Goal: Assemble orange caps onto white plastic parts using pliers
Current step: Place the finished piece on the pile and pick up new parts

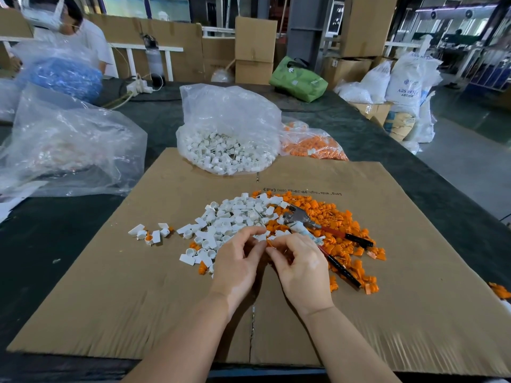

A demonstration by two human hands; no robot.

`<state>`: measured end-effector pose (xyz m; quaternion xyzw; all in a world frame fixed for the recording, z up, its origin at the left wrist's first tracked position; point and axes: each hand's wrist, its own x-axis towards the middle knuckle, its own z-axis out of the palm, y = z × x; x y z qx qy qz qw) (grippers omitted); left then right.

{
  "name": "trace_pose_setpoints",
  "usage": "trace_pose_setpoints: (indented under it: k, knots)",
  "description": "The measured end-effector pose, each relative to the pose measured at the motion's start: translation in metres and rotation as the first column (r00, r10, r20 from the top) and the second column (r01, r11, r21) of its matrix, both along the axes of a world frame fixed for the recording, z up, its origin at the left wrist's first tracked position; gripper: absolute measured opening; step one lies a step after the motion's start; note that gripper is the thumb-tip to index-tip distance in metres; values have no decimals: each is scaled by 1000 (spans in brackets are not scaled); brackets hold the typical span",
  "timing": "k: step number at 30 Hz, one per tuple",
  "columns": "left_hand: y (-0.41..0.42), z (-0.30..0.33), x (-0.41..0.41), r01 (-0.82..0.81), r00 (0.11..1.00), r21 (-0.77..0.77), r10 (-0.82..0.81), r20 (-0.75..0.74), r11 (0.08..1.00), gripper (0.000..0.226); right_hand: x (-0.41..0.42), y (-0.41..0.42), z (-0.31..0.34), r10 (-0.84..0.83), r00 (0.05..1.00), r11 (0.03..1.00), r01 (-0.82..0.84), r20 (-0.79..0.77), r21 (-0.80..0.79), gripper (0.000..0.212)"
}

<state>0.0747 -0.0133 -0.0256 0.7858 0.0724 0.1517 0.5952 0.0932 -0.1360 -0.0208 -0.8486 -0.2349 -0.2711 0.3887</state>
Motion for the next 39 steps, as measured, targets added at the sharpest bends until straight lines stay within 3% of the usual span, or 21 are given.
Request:
trace_pose_setpoints:
  k: [13, 17, 25, 33, 36, 39]
  knots:
    - [0, 1, 0, -11, 1000, -21, 11, 3, 1000, 21, -1, 0, 1, -18, 1000, 1000, 19, 23, -25, 13]
    - [1, 1, 0, -9, 1000, -8, 9, 5, 1000, 20, -1, 1, 0, 28, 999, 999, -29, -20, -34, 28]
    - [1, 2, 0, -1, 1000, -2, 1, 3, 1000, 19, 1, 1, 1, 33, 999, 998, -35, -30, -60, 23]
    - [1, 6, 6, -8, 999, -16, 8, -36, 1000, 18, 1, -3, 8, 41, 999, 983, -35, 29, -180, 28]
    - [0, 9, 11, -19, 999, -170, 13, -38, 985, 17, 8, -11, 17, -32, 998, 979, 41, 48, -200, 24]
    - [-1, 12, 15, -35, 999, -250, 24, -49, 968, 18, 19, -23, 28, -263, 956, 916, 204, -132, -347, 32]
